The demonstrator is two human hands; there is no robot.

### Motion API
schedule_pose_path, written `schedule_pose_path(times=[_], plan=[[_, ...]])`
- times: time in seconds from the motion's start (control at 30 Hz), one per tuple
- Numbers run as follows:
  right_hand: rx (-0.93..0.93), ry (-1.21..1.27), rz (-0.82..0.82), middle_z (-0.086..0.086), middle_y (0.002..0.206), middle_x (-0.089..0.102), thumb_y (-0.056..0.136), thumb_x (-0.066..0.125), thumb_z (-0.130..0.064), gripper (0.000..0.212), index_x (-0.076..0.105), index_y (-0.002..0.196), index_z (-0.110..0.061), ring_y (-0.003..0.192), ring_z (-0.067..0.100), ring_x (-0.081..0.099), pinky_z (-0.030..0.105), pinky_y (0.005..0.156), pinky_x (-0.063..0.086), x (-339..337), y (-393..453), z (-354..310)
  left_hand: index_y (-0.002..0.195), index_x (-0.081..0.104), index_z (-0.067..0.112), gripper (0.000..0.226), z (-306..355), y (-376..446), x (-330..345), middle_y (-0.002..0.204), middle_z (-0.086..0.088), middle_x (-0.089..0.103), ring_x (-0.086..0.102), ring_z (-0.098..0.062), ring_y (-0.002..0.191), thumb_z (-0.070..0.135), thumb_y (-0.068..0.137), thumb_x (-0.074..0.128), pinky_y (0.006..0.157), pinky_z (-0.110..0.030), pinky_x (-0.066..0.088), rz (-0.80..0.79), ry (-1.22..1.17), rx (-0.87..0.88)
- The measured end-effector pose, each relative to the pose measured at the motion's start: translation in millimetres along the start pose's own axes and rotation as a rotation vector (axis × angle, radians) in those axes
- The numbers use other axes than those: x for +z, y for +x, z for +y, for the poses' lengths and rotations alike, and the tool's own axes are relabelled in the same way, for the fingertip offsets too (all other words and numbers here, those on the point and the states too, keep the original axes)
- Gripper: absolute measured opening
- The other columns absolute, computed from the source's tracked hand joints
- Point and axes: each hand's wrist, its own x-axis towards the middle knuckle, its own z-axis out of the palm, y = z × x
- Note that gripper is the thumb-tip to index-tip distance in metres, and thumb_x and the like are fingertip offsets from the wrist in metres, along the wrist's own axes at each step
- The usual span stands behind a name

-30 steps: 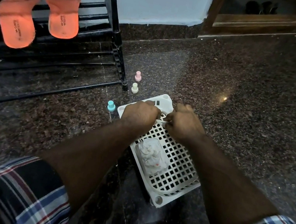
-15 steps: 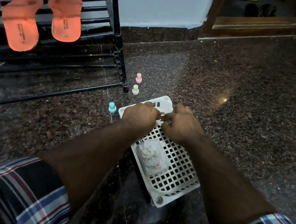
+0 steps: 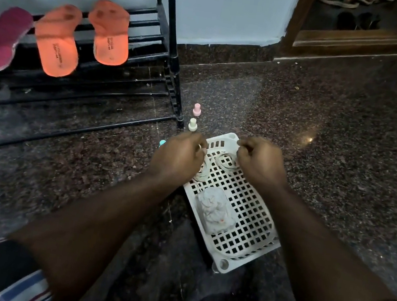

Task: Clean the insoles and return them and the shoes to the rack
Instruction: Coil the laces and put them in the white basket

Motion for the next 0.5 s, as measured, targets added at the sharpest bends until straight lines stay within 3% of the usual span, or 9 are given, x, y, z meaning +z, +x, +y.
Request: schedule_pose_path(times=[0.1,0.17,0.3,0.37,0.5], plan=[[0.088,-0.002,-0.177,0.001,0.112,0.071,0.091,0.061,-0.017,0.025,0.068,0.114,-0.022,0.085,0.013,0.066,0.037,0.082,0.058,3.0,-5.8,0.3,0.101,0.064,0.030,0.011,-18.5,-13.2,-9.1,0.099,0.010,0.064,0.060,-0.011,0.083,0.031,0.098,0.054,0.067,-0.030,0.047,-0.018,-0.002,-0.120],[0.068,0.016,-0.146,0.001,0.113,0.071,0.091,0.059,-0.018,0.027,0.068,0.117,-0.022,0.086,0.014,0.068,0.037,0.083,0.058,-0.4,-7.3,-6.5,0.097,0.065,0.029,0.010,-31.5,-20.6,-12.7,0.090,0.009,0.067,0.062,-0.014,0.078,0.030,0.096,0.055,0.064,-0.029,0.047,-0.042,-0.016,-0.224],[-0.015,0.049,-0.134,0.000,0.091,0.071,0.091,0.056,-0.017,0.024,0.069,0.111,-0.025,0.070,0.014,0.066,0.034,0.067,0.058,-4.0,0.2,-48.4,0.091,0.064,0.027,0.004,-60.6,-31.6,-14.4,0.083,0.007,0.068,0.064,-0.017,0.078,0.028,0.091,0.061,0.066,-0.027,0.042,-0.139,-0.098,-0.415],[-0.102,0.003,-0.188,0.002,0.091,0.072,0.089,0.057,-0.014,0.021,0.071,0.103,-0.022,0.077,0.019,0.067,0.037,0.074,0.057,8.8,11.0,-75.6,0.089,0.065,0.026,0.003,-73.9,-34.0,-14.7,0.085,0.006,0.069,0.065,-0.019,0.083,0.027,0.089,0.063,0.070,-0.027,0.045,-0.155,-0.127,-0.449],[-0.220,-0.133,-0.287,0.013,0.097,0.071,0.084,0.059,-0.010,0.019,0.072,0.098,-0.014,0.094,0.030,0.066,0.025,0.073,0.046,44.7,38.5,-124.6,0.074,0.058,0.029,0.019,-96.6,-28.9,-16.6,0.079,0.009,0.064,0.064,-0.019,0.086,0.025,0.089,0.067,0.074,-0.025,0.045,-0.142,-0.218,-0.516]])
